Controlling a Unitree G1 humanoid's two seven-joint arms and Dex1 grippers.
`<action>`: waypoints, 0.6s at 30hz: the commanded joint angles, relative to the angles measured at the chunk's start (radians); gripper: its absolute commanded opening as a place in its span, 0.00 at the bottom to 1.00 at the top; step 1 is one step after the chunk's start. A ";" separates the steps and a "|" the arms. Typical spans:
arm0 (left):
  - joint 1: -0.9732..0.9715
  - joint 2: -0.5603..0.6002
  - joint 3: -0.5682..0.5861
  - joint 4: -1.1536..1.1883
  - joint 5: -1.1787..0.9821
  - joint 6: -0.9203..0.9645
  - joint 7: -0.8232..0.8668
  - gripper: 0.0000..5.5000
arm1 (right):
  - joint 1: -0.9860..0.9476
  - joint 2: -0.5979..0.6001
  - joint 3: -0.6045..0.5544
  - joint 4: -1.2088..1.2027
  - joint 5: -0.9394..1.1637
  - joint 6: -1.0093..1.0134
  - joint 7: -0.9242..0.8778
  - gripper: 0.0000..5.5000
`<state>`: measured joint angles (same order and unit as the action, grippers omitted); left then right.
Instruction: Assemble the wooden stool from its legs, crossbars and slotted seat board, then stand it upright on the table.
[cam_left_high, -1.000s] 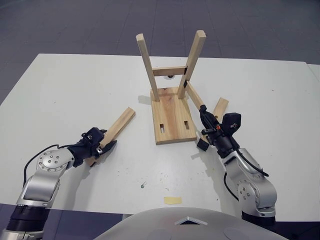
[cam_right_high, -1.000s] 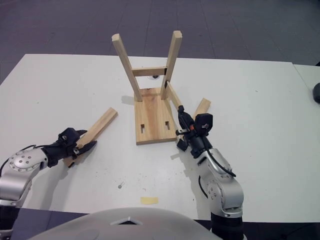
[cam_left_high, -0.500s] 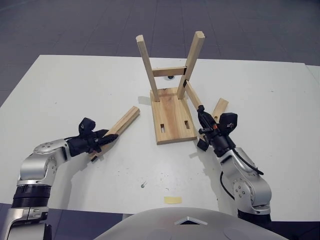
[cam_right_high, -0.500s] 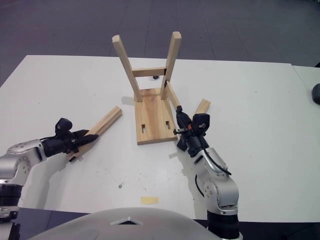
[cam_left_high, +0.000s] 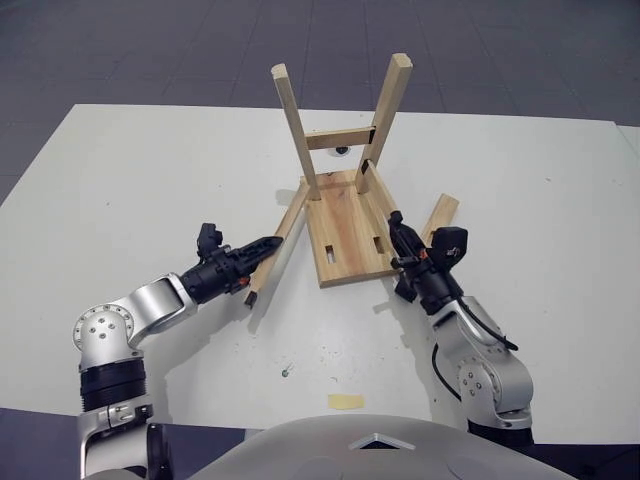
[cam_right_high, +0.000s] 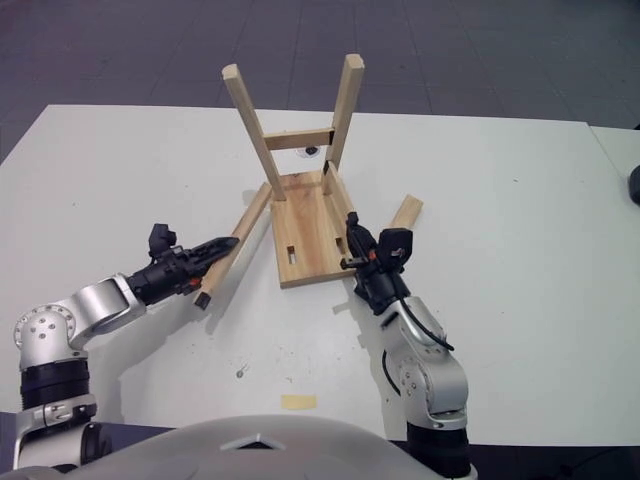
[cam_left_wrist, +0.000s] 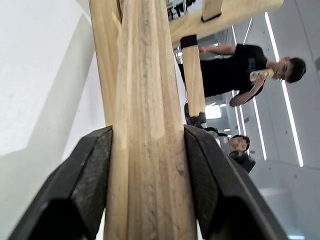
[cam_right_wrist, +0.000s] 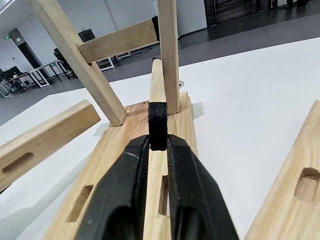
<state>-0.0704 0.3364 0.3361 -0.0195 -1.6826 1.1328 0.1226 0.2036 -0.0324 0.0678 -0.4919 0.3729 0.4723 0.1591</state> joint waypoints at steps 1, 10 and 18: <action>0.064 -0.137 -0.008 -0.105 -0.282 -0.281 0.458 0.37 | 0.006 0.013 0.021 0.029 -0.034 -0.025 -0.022 0.07; 0.140 -0.281 -0.008 -0.197 -0.289 -0.472 0.635 0.43 | -0.002 0.007 0.018 0.032 -0.040 -0.029 -0.019 0.07; 0.081 -0.312 0.077 -0.203 -0.272 -0.648 0.580 0.68 | 0.004 0.005 0.028 0.032 -0.042 -0.029 -0.017 0.07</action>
<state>0.0267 0.0191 0.4014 -0.2193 -1.9756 0.5131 0.7263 0.2055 -0.0254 0.0913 -0.4617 0.3379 0.4448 0.1440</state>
